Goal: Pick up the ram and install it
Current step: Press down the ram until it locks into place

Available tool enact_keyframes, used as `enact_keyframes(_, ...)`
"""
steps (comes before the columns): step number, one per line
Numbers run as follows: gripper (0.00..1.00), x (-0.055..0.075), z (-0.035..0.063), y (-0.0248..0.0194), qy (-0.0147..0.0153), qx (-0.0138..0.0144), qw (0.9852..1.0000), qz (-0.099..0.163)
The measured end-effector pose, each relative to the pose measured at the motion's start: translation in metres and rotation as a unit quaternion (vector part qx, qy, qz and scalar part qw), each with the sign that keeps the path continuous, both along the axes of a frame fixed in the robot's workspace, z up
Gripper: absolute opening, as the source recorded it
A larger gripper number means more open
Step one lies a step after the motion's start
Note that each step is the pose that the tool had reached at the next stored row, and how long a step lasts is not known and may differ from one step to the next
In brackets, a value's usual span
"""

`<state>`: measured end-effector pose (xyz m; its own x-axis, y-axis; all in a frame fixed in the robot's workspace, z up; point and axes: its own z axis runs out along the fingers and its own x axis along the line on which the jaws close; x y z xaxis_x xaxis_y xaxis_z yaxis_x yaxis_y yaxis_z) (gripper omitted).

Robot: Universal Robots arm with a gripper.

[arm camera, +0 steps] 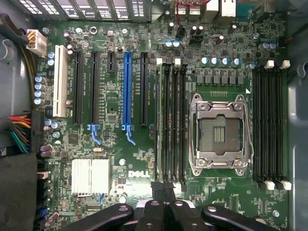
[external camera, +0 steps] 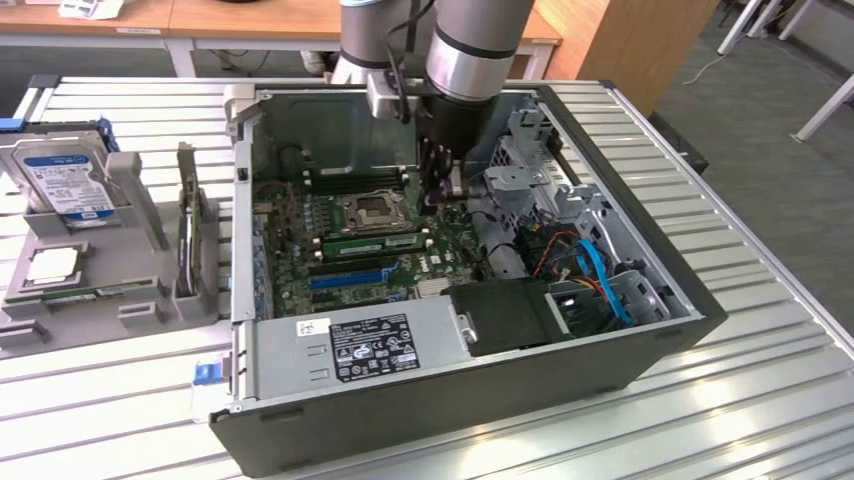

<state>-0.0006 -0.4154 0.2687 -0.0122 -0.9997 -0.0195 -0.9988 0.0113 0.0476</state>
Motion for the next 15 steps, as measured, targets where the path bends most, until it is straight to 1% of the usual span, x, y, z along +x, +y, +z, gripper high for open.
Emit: enact_keyframes(15,0.1,0.0,-0.0094,0.0,0.0,0.0,1.0,0.0)
